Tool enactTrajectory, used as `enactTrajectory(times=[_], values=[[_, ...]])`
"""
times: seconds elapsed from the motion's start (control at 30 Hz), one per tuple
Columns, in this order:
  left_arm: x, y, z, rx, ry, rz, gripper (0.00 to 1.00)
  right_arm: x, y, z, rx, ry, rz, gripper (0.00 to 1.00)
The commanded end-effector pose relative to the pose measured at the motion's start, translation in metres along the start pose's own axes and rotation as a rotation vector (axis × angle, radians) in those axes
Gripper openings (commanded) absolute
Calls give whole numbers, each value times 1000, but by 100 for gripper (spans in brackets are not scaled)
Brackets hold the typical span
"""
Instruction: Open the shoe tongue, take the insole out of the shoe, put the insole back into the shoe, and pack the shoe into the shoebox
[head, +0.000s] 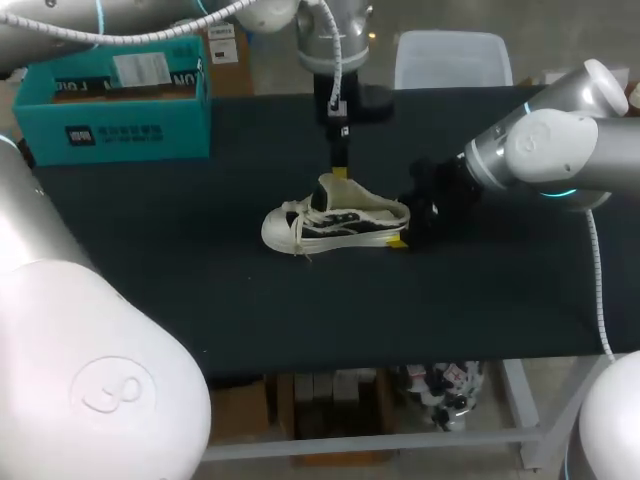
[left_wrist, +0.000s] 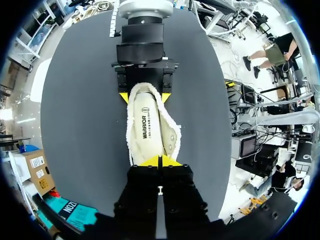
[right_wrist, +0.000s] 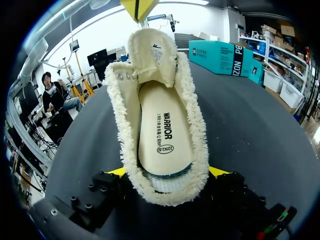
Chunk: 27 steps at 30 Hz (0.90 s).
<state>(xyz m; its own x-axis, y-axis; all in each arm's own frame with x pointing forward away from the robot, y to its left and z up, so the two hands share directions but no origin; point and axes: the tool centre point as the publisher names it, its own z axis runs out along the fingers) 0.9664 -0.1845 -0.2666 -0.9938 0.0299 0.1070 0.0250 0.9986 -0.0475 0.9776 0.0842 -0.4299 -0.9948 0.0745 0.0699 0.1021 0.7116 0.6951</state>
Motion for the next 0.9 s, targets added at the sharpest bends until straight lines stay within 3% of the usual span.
enactTrajectory(times=[0.03,0.3,0.7,0.9], values=[[-22,-2,19,21,36,20,0,0,-6,4,0,1,0,0],[-22,-8,28,84,12,88,0,0,-6,4,0,1,0,0],[2,-20,41,47,-44,100,0,0,-6,4,0,1,0,0],[-2,-16,54,46,-39,91,0,0,-6,4,0,1,0,0]])
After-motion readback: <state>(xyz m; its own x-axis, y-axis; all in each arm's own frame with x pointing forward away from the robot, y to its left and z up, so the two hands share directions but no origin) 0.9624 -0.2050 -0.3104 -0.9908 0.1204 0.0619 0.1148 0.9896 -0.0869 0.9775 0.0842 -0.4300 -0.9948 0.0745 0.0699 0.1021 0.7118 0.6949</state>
